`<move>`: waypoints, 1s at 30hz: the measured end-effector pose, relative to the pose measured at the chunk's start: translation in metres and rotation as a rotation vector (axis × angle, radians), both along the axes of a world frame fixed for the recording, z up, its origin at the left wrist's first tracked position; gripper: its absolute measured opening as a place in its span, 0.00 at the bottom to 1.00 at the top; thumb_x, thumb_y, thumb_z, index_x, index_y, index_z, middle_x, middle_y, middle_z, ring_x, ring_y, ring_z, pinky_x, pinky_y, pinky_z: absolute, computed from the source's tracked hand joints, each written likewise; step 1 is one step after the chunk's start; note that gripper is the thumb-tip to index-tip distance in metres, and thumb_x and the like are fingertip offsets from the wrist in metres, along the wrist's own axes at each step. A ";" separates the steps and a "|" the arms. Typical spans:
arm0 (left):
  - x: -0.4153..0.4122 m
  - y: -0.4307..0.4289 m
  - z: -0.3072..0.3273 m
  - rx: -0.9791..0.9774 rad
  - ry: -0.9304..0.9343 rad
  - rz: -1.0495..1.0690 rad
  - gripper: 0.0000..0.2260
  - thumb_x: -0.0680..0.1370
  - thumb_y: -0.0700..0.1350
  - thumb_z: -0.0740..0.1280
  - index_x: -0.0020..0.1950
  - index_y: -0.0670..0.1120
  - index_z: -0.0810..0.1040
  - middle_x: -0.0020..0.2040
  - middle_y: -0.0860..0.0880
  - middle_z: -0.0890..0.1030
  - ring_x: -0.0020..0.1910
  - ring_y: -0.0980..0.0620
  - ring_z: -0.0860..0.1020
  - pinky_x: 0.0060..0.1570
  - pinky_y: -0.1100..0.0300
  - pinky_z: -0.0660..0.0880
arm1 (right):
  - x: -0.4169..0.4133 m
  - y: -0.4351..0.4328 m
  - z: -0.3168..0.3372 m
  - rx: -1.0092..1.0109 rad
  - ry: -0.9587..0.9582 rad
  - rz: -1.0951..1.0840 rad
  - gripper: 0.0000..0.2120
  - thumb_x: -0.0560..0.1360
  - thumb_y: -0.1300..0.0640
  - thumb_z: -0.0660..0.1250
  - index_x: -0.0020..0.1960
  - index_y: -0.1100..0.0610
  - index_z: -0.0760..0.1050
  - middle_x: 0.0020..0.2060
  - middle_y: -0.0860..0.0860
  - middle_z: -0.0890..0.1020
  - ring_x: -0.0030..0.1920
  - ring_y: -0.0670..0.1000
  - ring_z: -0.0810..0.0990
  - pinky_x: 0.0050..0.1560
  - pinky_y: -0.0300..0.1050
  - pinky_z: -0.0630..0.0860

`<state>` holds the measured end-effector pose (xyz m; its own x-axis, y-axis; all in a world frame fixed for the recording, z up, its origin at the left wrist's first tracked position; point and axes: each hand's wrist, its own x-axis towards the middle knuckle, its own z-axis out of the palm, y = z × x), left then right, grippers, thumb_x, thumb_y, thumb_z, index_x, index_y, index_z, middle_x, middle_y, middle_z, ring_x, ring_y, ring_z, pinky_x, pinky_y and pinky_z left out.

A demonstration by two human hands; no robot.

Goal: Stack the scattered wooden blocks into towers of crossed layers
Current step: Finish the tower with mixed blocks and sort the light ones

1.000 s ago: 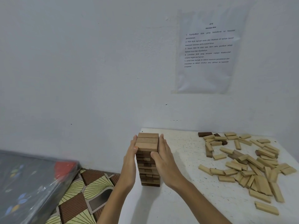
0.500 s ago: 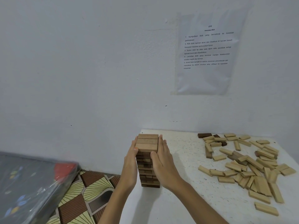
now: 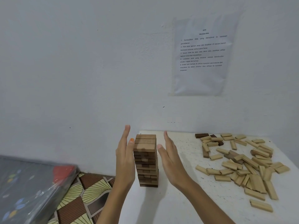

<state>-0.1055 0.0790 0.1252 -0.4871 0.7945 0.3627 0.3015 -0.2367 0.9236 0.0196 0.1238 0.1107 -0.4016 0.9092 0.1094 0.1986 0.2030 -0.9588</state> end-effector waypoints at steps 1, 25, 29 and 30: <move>0.004 -0.001 0.005 0.044 0.042 0.011 0.22 0.79 0.57 0.53 0.74 0.60 0.63 0.73 0.66 0.64 0.72 0.68 0.59 0.76 0.50 0.54 | 0.004 0.000 0.002 0.007 0.036 -0.021 0.26 0.83 0.45 0.51 0.78 0.41 0.45 0.76 0.38 0.51 0.71 0.33 0.46 0.71 0.38 0.47; 0.172 0.064 -0.014 -0.089 0.178 -0.406 0.12 0.80 0.44 0.64 0.60 0.58 0.74 0.58 0.64 0.76 0.57 0.65 0.74 0.50 0.71 0.69 | 0.201 0.045 -0.014 0.066 0.172 -0.543 0.12 0.77 0.67 0.63 0.43 0.54 0.81 0.40 0.45 0.84 0.45 0.46 0.83 0.41 0.35 0.78; 0.183 0.092 -0.043 -0.179 0.182 -0.393 0.10 0.79 0.45 0.66 0.58 0.56 0.76 0.56 0.61 0.77 0.52 0.66 0.75 0.46 0.75 0.69 | 0.225 0.062 -0.025 0.042 0.107 -0.574 0.09 0.75 0.69 0.65 0.42 0.59 0.82 0.39 0.47 0.84 0.37 0.38 0.81 0.37 0.29 0.74; 0.185 0.100 -0.050 -0.208 0.182 -0.383 0.09 0.79 0.46 0.66 0.58 0.54 0.76 0.55 0.60 0.78 0.52 0.65 0.75 0.45 0.74 0.69 | 0.231 0.069 -0.029 0.037 0.071 -0.588 0.09 0.75 0.68 0.66 0.42 0.58 0.82 0.39 0.46 0.85 0.37 0.39 0.81 0.37 0.28 0.74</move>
